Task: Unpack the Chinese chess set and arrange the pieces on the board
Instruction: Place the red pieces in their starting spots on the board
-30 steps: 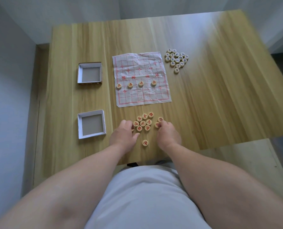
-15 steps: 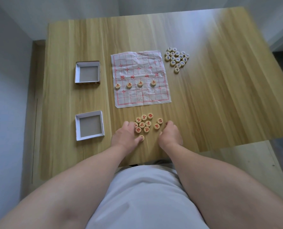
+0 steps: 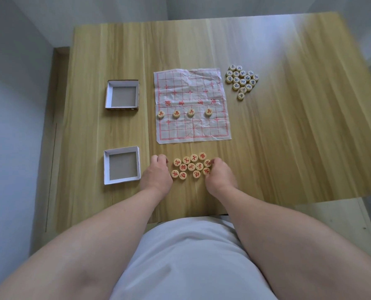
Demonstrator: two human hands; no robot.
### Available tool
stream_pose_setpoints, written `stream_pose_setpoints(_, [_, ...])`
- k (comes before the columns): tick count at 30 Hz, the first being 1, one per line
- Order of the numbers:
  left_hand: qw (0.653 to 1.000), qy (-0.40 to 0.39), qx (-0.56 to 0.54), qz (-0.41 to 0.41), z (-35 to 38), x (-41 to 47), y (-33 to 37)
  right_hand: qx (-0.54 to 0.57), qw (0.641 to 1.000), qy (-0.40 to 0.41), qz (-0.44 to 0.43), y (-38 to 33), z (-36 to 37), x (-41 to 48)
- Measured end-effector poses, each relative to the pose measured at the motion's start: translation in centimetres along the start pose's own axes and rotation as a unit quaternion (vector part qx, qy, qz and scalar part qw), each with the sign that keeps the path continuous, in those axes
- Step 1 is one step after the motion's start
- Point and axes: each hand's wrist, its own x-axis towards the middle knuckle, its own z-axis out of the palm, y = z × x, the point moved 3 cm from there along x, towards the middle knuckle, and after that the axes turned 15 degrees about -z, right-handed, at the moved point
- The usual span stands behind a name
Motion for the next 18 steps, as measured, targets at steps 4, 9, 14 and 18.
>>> stream_pose_setpoints(4, [1.0, -0.014, -0.002, -0.01, 0.1, 0.2, -0.1, -0.003, 1.0, -0.017, -0.004, -0.2, -0.2, -0.1])
stream_pose_setpoints(9, [1.0, -0.022, -0.007, 0.012, 0.2, 0.0, 0.0, 0.005, 1.0, -0.026, -0.005, -0.3, -0.5, -0.3])
stream_pose_setpoints(14, [0.998, -0.031, 0.013, 0.046, 0.5, -0.2, 0.0, 0.005, 1.0, -0.023, -0.003, -0.4, -0.6, -0.7])
stream_pose_setpoints(18, [0.998, -0.028, 0.019, 0.056, 0.5, -0.3, 0.1, 0.006, 1.0, -0.021, -0.001, -0.4, -0.7, -1.0])
